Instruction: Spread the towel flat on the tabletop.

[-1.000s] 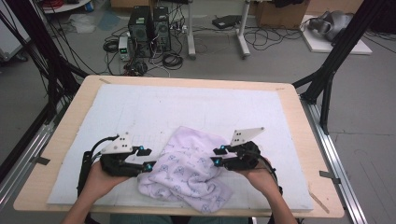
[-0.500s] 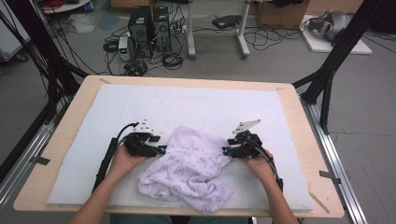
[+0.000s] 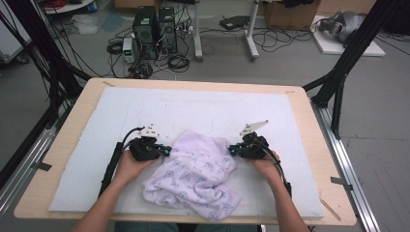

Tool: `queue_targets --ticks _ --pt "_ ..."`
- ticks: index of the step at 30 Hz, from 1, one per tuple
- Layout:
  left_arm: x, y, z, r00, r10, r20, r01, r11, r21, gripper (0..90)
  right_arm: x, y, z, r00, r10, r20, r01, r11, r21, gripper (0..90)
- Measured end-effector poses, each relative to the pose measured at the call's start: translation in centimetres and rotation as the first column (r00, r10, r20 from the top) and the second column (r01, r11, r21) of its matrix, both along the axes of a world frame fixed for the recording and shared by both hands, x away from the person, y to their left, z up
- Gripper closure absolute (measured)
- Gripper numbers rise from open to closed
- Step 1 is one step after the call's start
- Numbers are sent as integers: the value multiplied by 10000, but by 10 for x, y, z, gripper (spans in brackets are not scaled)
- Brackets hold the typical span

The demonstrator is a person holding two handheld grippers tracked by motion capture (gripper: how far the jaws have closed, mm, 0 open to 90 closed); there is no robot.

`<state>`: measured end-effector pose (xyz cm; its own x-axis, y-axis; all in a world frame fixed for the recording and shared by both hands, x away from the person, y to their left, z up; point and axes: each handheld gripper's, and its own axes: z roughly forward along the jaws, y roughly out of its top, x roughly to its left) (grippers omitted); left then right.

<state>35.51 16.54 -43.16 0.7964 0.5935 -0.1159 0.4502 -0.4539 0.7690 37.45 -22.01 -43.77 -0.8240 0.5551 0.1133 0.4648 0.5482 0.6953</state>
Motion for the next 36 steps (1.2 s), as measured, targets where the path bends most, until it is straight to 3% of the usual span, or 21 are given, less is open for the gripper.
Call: queue_targets --ticks 3,4,8,10,11,12,13,14,15,16,17,18,20,22,24,26,28,31,35,36 --pt "-3 15 17 9961 706 522 -677 9962 -548 882 3 7 11 9993 74 367 -82 9997 213 855" --pt "-3 21 24 9938 917 630 -885 9948 -512 882 5 10 17 9988 83 486 -95 9997 234 855" --pt "-5 34 58 9760 1546 1533 -1484 9876 -512 882 8 20 46 9917 129 1276 -191 9987 476 856" --pt "-8 30 73 9640 1705 2041 -1638 9853 -494 881 7 23 61 9854 75 1700 -143 9991 392 855" --pt "-9 24 76 9628 1624 2158 -1569 9867 -423 881 7 24 67 9810 33 1942 -94 9995 305 855" --pt "-10 18 75 9681 1327 2124 -1267 9911 -418 878 7 23 71 9774 -28 2115 -20 9998 222 855" --pt "-10 10 71 9812 713 1795 -655 9971 -380 870 7 22 73 9750 -78 2219 59 9999 92 854" --pt "-8 2 64 9959 -212 885 265 9979 -598 714 10 17 68 9799 -307 1969 349 9992 -176 842" --pt "-5 -3 56 9935 -1138 -83 1126 9896 -896 714 10 17 68 9799 -307 1969 349 9992 -176 842" --pt "-2 -10 47 9739 -2023 -1025 1926 9765 -971 618 15 12 57 9893 -372 1414 435 9982 -419 767" --pt "-3 -14 41 9697 -2131 -1193 2084 9767 -508 585 17 8 51 9925 -496 1116 550 9974 -459 725" --pt "-3 -15 37 9754 -1975 -981 1971 9803 -135 585 17 8 51 9925 -496 1116 550 9974 -459 725" --pt "1 -9 35 9842 -1561 -834 1536 9875 -362 556 16 3 41 9946 -649 816 689 9965 -472 678" --pt "5 -2 37 9945 -989 -339 978 9947 -316 560 15 0 34 9953 -621 743 652 9970 -407 640" --pt "9 4 37 9991 -435 23 435 9988 -220 578 14 0 30 9962 -595 641 623 9971 -427 607" --pt "15 8 33 9999 78 145 -79 10000 50 597 15 1 25 9969 -548 564 571 9976 -396 588" --pt "20 8 27 9996 254 99 -257 9993 267 630 17 2 20 9975 -541 452 560 9976 -415 583" --pt "24 -3 16 9999 -76 -133 82 9989 464 621 18 5 12 9985 -467 288 485 9967 -654 579" --pt "27 -22 -2 9996 -118 -251 151 9904 1371 562 16 8 1 9985 -452 314 476 9956 -810 591" --pt "27 -23 -4 9998 -78 -194 101 9921 1247 580 15 8 -1 9978 -498 435 528 9961 -708 595"
